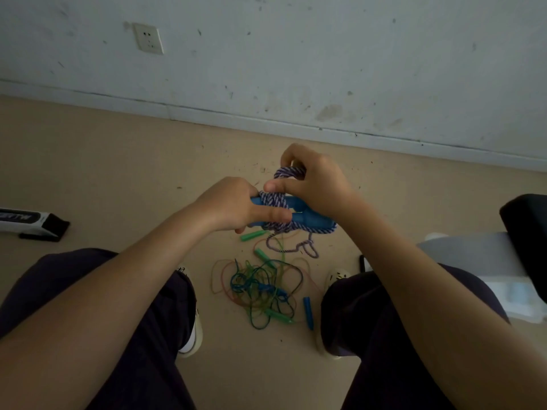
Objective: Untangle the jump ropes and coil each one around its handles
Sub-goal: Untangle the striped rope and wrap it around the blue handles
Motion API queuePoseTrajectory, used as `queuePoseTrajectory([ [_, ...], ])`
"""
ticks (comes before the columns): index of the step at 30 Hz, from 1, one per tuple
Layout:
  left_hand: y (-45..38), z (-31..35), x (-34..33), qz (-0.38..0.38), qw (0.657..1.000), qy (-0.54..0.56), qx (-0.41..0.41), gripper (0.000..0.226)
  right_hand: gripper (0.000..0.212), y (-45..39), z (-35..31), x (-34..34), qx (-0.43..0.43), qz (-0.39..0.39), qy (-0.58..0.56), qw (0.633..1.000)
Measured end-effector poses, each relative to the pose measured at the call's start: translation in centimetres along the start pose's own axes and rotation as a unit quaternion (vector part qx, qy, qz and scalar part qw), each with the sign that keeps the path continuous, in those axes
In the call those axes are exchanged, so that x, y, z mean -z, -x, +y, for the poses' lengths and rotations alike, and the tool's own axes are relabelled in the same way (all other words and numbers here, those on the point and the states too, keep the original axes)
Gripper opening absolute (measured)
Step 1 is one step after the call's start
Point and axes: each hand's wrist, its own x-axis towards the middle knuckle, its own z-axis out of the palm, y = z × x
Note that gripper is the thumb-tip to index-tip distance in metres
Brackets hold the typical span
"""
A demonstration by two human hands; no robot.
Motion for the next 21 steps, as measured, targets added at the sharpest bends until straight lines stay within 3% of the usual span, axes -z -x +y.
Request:
queuePoseTrajectory([
  [5,0.2,0.0,0.1,0.026,0.999,-0.025,-0.014,0.099,0.056,0.3,0.2,-0.2,-0.005,-0.012,-0.032,0.999],
  [13,-0.1,-0.2,-0.1,0.080,0.996,0.029,0.002,0.093,0.027,0.0,1.0,-0.6,-0.022,-0.030,-0.125,0.992],
  [15,-0.2,-0.3,0.0,0.096,0.993,0.064,0.008,0.094,0.025,0.0,0.8,0.1,-0.060,-0.031,-0.173,0.983],
  [17,-0.2,-0.3,0.2,0.125,0.986,0.108,0.015,0.090,0.027,0.2,0.7,0.6,-0.121,-0.051,-0.262,0.956],
  [21,-0.4,-0.3,0.9,0.177,0.967,0.181,0.030,0.066,0.029,0.7,0.4,0.4,-0.177,-0.100,-0.480,0.853],
])
